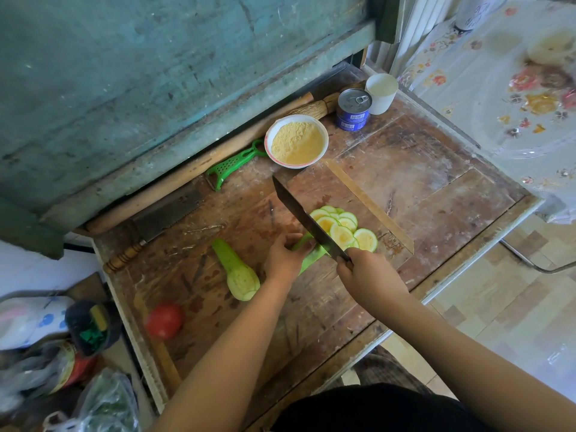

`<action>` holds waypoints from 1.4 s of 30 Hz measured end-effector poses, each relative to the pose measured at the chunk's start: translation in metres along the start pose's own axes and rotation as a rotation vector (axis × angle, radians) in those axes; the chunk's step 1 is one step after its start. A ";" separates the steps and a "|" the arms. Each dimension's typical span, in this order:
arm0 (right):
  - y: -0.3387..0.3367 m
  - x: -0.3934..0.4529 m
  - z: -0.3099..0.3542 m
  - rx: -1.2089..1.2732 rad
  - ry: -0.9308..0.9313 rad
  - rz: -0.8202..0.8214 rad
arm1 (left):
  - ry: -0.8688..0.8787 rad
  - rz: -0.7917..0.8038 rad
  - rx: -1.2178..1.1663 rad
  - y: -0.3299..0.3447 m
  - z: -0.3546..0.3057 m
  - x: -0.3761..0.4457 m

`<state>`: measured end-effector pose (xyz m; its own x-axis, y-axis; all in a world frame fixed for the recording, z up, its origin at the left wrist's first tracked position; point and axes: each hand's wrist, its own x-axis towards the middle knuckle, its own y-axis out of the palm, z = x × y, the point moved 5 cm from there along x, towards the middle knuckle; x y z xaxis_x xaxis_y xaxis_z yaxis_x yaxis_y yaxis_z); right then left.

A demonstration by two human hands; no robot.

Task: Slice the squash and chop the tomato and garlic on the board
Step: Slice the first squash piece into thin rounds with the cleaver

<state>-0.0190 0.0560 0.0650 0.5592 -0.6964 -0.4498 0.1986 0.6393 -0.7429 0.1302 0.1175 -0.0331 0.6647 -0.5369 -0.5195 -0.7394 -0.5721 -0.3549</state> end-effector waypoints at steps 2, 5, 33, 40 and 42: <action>0.000 0.000 0.001 -0.019 -0.005 0.000 | 0.004 -0.002 -0.002 0.000 0.000 0.000; 0.001 0.002 0.001 -0.033 -0.003 0.001 | 0.008 0.001 -0.007 0.000 0.000 0.000; 0.001 0.005 -0.003 0.037 0.006 0.007 | 0.015 0.018 -0.012 0.000 0.003 0.003; 0.000 0.000 0.001 0.013 -0.007 0.019 | 0.019 0.017 -0.004 -0.001 0.003 0.001; 0.001 -0.001 0.002 0.004 -0.012 0.013 | 0.022 0.012 -0.012 -0.001 0.002 0.001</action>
<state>-0.0181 0.0581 0.0658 0.5711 -0.6842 -0.4535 0.1944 0.6495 -0.7351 0.1311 0.1187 -0.0347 0.6577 -0.5571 -0.5070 -0.7464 -0.5727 -0.3390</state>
